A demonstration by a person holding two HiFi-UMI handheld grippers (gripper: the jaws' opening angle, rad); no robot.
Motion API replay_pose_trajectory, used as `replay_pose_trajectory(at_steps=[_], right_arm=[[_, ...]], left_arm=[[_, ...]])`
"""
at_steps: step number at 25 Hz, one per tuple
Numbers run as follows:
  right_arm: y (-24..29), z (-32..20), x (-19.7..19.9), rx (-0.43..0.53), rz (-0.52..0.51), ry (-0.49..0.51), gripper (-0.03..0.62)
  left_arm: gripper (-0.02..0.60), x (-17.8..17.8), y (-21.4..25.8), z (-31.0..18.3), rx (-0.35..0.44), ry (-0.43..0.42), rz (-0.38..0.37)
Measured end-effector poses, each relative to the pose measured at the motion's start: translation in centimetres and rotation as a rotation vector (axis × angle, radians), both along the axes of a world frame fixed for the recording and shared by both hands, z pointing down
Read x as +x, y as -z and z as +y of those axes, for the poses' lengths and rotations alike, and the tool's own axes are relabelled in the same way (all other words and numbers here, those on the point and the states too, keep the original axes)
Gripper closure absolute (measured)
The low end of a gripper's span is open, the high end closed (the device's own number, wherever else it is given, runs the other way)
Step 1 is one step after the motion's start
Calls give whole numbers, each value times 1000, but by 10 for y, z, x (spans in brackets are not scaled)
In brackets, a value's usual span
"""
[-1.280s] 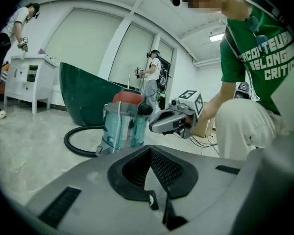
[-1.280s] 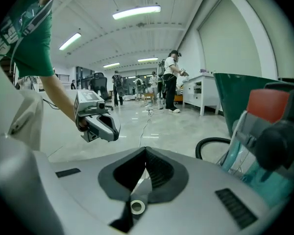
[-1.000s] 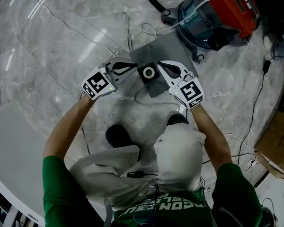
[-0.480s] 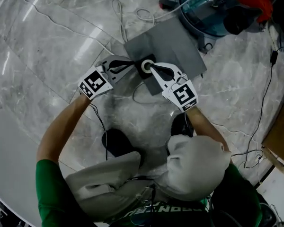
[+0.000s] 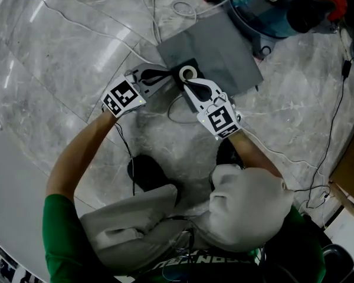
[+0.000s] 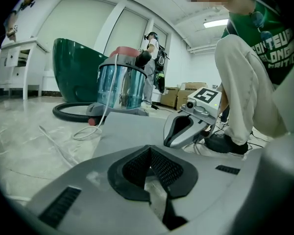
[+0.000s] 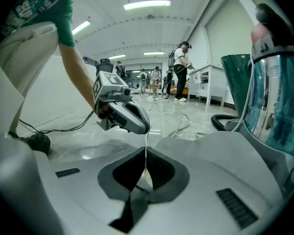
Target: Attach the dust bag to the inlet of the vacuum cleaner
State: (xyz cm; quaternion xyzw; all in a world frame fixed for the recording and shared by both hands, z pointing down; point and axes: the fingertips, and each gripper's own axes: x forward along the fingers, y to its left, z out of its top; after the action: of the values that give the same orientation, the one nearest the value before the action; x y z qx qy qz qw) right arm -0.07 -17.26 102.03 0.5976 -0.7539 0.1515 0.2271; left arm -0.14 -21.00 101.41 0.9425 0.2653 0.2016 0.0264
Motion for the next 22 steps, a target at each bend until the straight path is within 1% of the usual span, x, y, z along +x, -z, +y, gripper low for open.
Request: replay_pose_trajectory(at_steps=[4, 9, 10, 11, 13, 17, 19, 22], right_arm=[[-20, 8, -10, -37, 39, 30, 583], [-39, 13, -20, -60, 114, 61, 579], [-42, 14, -22, -67, 127, 67, 552], [-45, 14, -23, -76, 143, 70, 505], [-52, 15, -23, -97, 187, 70, 494], [-60, 14, -18, -118, 300, 42, 494], [-55, 13, -13, -100, 328, 9, 494], [-43, 12, -2, -75, 344, -46, 494]], left_arm=[[577, 0, -5, 8, -6, -17, -10], [577, -3, -9, 10, -6, -27, -17], [577, -4, -10, 11, -7, -29, -19], [577, -4, -10, 11, -7, -30, -20], [577, -4, -10, 11, -6, -32, -20], [577, -5, -9, 12, -1, -35, -21], [577, -5, -8, 12, 2, -36, -21], [577, -2, -7, 11, 7, -35, -19]])
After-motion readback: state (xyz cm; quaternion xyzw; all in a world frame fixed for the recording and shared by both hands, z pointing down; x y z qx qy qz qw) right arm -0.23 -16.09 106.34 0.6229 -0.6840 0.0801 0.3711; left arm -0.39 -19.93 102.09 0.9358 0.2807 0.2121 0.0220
